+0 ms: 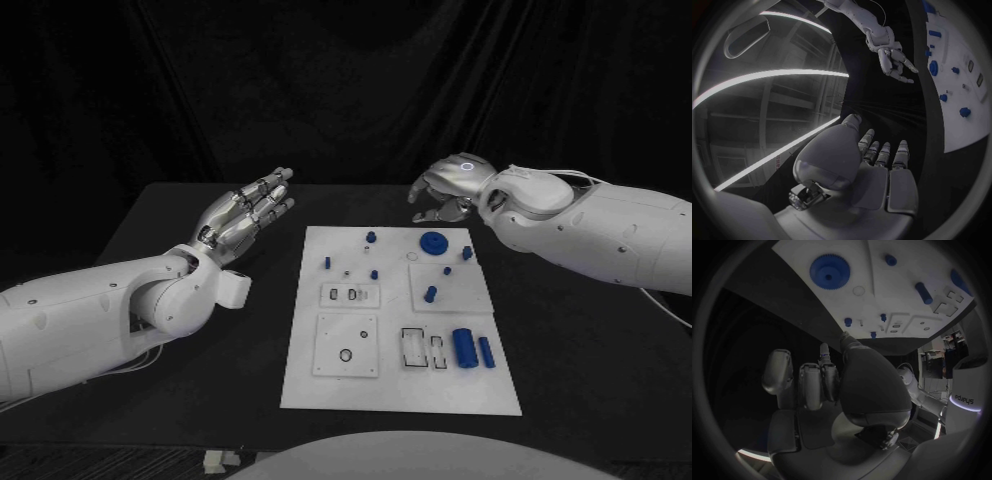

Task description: Assemble the parts on the task board

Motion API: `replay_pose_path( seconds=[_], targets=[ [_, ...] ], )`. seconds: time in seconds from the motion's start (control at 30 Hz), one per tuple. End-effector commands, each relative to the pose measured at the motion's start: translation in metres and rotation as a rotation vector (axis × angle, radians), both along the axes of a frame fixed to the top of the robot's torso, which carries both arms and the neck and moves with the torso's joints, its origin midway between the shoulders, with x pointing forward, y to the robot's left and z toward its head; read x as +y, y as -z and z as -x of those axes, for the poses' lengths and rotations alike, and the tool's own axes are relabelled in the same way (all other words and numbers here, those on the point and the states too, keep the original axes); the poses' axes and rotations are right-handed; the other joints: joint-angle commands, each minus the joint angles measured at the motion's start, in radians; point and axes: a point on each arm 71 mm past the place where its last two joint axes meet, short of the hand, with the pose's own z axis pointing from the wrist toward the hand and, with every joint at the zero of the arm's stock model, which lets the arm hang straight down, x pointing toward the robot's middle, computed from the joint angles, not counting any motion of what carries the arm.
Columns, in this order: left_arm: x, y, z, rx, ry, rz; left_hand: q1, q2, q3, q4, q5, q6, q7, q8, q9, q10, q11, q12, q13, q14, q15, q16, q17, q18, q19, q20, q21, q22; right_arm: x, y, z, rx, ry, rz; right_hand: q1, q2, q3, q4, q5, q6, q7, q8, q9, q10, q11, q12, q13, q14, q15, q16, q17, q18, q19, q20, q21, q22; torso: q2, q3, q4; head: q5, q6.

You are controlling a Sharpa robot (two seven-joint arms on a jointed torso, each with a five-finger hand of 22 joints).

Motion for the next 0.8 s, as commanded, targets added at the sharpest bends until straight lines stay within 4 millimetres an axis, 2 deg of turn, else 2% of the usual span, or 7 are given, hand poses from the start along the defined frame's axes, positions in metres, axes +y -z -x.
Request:
replay_pose_path(
  seconds=[0.03,0.07,0.13,0.27,0.5,0.8],
  targets=[
    [-0.001,-0.002,0.000,-0.017,0.008,0.017,0.008,-0.003,0.000,-0.008,0.005,0.007,0.002,0.006,0.002,-0.002,0.007,0.003,0.002,-0.002,0.008,-0.004,-0.002,0.010,0.001,0.007,0.007,0.001,-0.016,0.005,0.000,0.044,0.109,-0.022,-0.046,-0.008,0.004,0.010,-0.002,-0.015,0.004,-0.009,0.006,0.110,0.003,0.061,0.271,0.109,0.003,0.043,0.275,-0.021,0.031,0.002,0.041,0.096,-0.001,-0.0014,-0.0004,-0.002,0.002],
    [0.000,-0.002,0.000,-0.017,0.008,0.017,0.008,-0.003,0.000,-0.008,0.005,0.007,0.002,0.006,0.002,-0.002,0.007,0.003,0.002,-0.002,0.008,-0.004,-0.002,0.010,0.001,0.007,0.007,0.001,-0.020,0.007,0.000,0.055,0.123,-0.023,-0.057,-0.013,0.008,0.007,0.000,-0.023,0.007,-0.013,0.008,0.110,0.004,0.061,0.271,0.109,0.003,0.043,0.275,-0.022,0.036,0.002,0.048,0.104,-0.002,-0.0019,-0.0008,-0.003,0.001],
    [0.000,-0.002,0.000,-0.017,0.008,0.017,0.008,-0.003,0.001,-0.008,0.005,0.008,0.003,0.007,0.002,-0.001,0.007,0.003,0.002,-0.002,0.009,-0.004,-0.002,0.011,0.001,0.007,0.007,0.002,-0.028,0.013,0.002,0.075,0.151,-0.024,-0.062,-0.023,0.014,0.008,0.004,-0.030,0.008,-0.017,0.010,0.110,0.004,0.061,0.271,0.109,0.002,0.043,0.275,-0.030,0.064,0.001,0.082,0.129,-0.001,-0.0013,0.0001,-0.004,0.002],
    [0.000,-0.002,0.000,-0.017,0.009,0.017,0.008,-0.003,0.002,-0.009,0.005,0.009,0.003,0.007,0.002,-0.001,0.008,0.003,0.002,-0.001,0.011,-0.003,-0.001,0.011,0.002,0.008,0.008,0.002,-0.038,0.024,0.004,0.110,0.188,-0.015,-0.073,-0.041,0.017,0.010,0.012,-0.043,0.012,-0.024,0.015,0.110,0.010,0.061,0.271,0.109,-0.003,0.043,0.275,-0.046,0.114,-0.003,0.142,0.174,0.000,0.0002,-0.0018,-0.003,0.000],
    [0.000,-0.002,0.000,-0.017,0.010,0.018,0.008,-0.003,0.003,-0.010,0.006,0.010,0.003,0.007,0.002,-0.001,0.008,0.003,0.002,-0.001,0.012,-0.002,-0.001,0.011,0.002,0.008,0.008,0.002,-0.045,0.044,0.006,0.167,0.222,0.012,-0.068,-0.044,0.019,0.009,0.015,-0.061,0.013,-0.034,0.013,0.110,0.011,0.061,0.271,0.109,-0.004,0.043,0.275,-0.050,0.126,-0.004,0.156,0.186,0.001,0.0007,-0.0005,-0.003,0.000],
    [0.001,-0.002,0.000,-0.017,0.008,0.017,0.008,-0.003,0.004,-0.011,0.006,0.010,0.003,0.007,0.002,-0.001,0.008,0.003,0.002,0.000,0.013,-0.002,0.000,0.011,0.003,0.009,0.008,0.002,-0.047,0.059,0.006,0.205,0.236,0.034,-0.050,-0.039,0.024,0.008,0.021,-0.084,0.018,-0.049,0.005,0.110,0.014,0.061,0.271,0.109,-0.003,0.043,0.275,-0.047,0.118,-0.004,0.147,0.183,-0.001,0.0001,0.0003,-0.002,-0.003]
  ],
)
